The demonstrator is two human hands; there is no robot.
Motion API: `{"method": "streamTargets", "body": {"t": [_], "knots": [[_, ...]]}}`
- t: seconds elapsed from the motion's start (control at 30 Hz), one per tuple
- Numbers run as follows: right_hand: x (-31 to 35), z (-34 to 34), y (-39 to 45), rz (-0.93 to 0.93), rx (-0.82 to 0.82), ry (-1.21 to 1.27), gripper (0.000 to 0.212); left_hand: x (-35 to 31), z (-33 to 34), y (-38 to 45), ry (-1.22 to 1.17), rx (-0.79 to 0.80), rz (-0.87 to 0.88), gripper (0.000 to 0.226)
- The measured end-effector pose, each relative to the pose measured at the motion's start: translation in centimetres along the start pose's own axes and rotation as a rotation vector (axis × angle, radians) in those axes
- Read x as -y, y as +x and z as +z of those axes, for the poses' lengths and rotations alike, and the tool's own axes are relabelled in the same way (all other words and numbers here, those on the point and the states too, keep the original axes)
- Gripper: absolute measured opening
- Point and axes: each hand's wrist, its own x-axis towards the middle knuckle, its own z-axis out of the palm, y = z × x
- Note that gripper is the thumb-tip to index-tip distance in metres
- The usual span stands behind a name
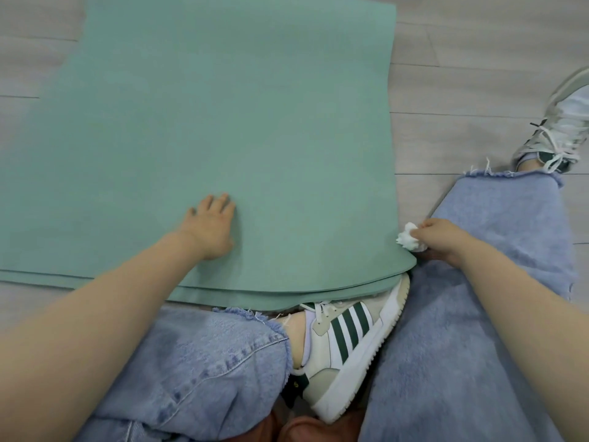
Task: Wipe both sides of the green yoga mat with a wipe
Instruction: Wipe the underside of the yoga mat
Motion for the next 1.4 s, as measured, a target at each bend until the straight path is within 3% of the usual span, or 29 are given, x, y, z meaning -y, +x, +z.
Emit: {"method": "streamTargets", "body": {"t": [0.07,0.2,0.37,0.47,0.63,0.97,1.17,1.3,1.4], "knots": [[0.5,0.4,0.1,0.066,0.062,0.187,0.015,-2.9,0.7,-0.2,0.007,-0.022,0.118,0.078],[1.8,1.1,0.3,0.027,0.128,0.329,0.014,-7.5,1.7,-0.8,-0.023,-0.015,0.366,0.072],[2.3,1.9,0.9,-0.019,0.132,0.330,0.018,-8.9,1.8,-1.7,0.007,0.097,0.531,0.114],[2.1,2.3,1.4,-0.031,0.099,0.336,0.017,-8.4,1.8,-1.8,0.095,0.134,0.583,0.118],[2.4,2.6,1.4,-0.010,0.164,0.363,0.023,-8.7,1.8,-2.0,0.174,0.112,0.602,0.104],[2.3,3.1,0.8,-0.164,-0.071,0.271,0.039,-10.9,3.3,-3.7,0.184,0.070,0.520,0.090],[2.7,2.7,-0.2,-0.171,-0.107,0.322,0.023,-10.0,3.7,-4.4,0.063,0.028,0.524,0.076],[3.4,2.8,-1.2,-0.147,-0.159,0.386,0.011,-11.0,3.8,-6.0,0.024,0.026,0.450,0.079],[4.2,2.5,-1.6,-0.130,-0.191,0.376,0.019,-11.0,4.0,-6.5,0.067,-0.026,0.409,0.075]]}}
